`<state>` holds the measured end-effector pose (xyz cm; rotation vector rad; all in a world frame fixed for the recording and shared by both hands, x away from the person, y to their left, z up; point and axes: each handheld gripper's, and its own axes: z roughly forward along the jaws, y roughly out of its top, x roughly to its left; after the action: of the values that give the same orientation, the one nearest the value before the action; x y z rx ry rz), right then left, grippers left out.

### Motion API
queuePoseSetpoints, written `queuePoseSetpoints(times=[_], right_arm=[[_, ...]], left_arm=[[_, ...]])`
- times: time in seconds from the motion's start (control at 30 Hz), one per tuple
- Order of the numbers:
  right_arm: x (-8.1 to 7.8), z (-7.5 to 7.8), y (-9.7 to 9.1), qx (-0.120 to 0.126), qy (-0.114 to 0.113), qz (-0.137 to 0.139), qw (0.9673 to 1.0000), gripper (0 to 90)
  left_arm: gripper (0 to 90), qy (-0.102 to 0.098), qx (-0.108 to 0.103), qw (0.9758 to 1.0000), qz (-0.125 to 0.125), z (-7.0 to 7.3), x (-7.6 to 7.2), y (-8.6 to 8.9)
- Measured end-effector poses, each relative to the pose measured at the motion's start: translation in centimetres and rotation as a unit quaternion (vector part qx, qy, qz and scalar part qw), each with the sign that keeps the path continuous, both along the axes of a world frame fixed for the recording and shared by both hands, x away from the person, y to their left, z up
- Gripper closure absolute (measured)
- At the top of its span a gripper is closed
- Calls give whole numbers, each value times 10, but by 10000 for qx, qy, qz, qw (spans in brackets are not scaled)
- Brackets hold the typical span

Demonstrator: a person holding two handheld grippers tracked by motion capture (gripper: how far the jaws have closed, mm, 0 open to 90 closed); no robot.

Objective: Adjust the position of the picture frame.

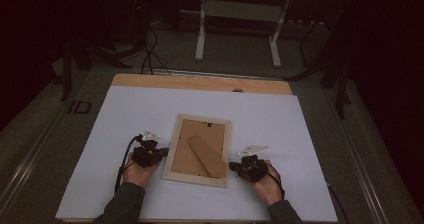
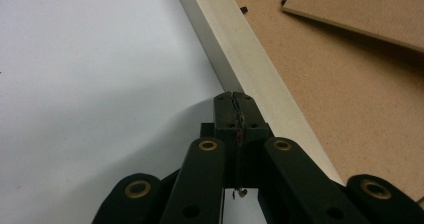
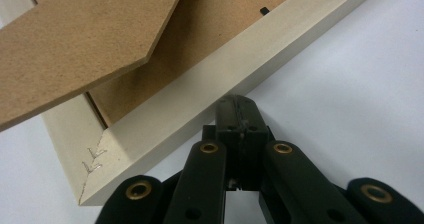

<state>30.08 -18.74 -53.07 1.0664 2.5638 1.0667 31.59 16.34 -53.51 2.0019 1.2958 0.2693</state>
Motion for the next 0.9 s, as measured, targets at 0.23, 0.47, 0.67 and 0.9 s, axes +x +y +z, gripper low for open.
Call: queuePoseSetpoints(times=[0.23,0.47,0.67,0.9], right_arm=[[0,0,0,-12,-8,-2,10000,900],[-1,0,1,-61,-61,22,10000,900],[-2,1,2,-113,-105,28,9999,900],[-4,1,3,-112,-90,103,9998,900]], left_arm=[[900,-34,151,9999,51,2,10,-6],[900,-44,133,9999,97,1,17,-8],[900,-23,278,9996,8,4,31,-12],[900,95,114,9993,-347,4,48,-6]])
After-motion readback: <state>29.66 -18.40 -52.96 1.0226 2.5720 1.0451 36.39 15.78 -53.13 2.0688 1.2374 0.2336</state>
